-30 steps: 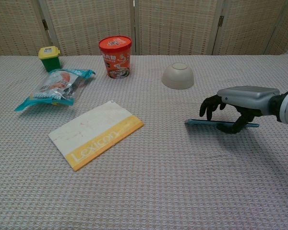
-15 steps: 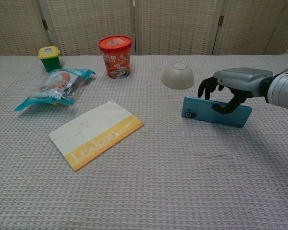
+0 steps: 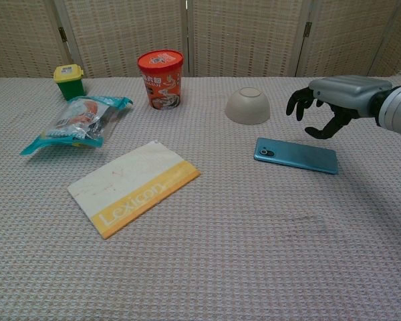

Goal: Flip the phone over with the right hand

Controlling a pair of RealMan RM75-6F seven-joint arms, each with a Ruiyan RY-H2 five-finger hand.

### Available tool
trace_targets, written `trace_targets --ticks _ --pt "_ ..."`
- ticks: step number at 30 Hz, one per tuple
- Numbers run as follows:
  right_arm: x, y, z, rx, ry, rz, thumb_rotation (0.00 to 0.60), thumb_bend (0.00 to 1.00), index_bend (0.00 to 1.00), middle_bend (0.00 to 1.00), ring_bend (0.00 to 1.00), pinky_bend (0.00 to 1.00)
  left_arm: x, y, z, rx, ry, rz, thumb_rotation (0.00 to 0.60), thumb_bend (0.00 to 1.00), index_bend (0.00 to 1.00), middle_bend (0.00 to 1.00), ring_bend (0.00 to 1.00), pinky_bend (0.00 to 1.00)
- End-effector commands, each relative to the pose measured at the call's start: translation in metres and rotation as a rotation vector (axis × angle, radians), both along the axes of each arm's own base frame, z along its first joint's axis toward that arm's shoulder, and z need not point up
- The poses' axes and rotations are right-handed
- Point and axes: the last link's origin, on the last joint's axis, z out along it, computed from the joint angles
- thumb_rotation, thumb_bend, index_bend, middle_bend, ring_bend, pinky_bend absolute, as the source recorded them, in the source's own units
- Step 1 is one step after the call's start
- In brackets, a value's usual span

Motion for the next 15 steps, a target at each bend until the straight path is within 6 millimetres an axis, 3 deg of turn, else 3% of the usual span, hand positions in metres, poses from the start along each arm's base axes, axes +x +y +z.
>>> trace_targets --ticks 1,9,15 --pt "-0.006 0.016 0.023 -0.049 0.024 0.019 0.600 0.38 0.30 0.35 0.24 0.25 0.000 0.001 0.000 0.002 -0.003 -0.004 0.600 0.20 0.41 0.33 0.27 0.26" --pt "-0.034 0.073 0.092 -0.198 0.020 0.006 0.600 0.08 0.30 0.32 0.24 0.25 0.005 0.005 -0.001 0.012 -0.011 -0.034 0.600 0.20 0.41 0.33 0.27 0.26" --pt "-0.057 0.123 0.135 -0.287 0.010 -0.004 0.600 0.06 0.27 0.27 0.24 0.25 0.015 0.009 -0.005 0.013 -0.018 -0.069 0.600 0.20 0.41 0.33 0.27 0.26"
